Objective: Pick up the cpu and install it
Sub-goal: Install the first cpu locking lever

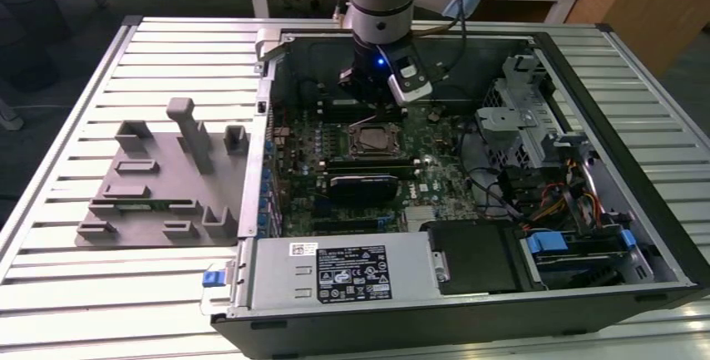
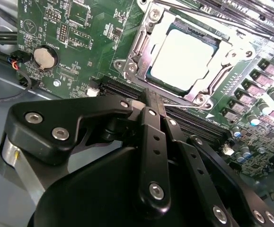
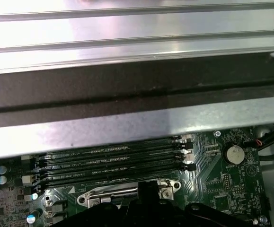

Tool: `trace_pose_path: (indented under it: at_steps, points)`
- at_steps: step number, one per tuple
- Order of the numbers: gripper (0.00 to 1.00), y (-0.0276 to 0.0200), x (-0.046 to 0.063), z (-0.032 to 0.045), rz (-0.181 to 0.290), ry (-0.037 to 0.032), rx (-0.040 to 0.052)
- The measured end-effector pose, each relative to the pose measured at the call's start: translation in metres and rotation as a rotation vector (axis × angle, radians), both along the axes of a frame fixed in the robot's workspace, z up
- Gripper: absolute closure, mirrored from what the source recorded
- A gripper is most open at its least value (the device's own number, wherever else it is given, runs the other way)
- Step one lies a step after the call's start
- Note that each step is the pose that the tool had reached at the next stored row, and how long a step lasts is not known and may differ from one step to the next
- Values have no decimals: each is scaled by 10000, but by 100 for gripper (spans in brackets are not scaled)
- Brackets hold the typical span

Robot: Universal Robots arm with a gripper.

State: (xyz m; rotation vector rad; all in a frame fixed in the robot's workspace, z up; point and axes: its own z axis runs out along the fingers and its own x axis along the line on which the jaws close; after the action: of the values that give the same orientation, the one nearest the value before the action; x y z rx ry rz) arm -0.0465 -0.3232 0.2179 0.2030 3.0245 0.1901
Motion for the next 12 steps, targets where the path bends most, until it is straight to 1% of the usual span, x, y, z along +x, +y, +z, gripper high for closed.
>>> trace_pose_path:
  at_steps: [3, 9, 10, 12]
  points:
    - [89, 7, -17, -14, -63, -89, -1]
    - [89, 35, -50, -43, -213, -354, -1]
    - [89, 42, -58, -48, -239, -383, -2]
    - [89, 53, -77, -56, -285, -417, 0]
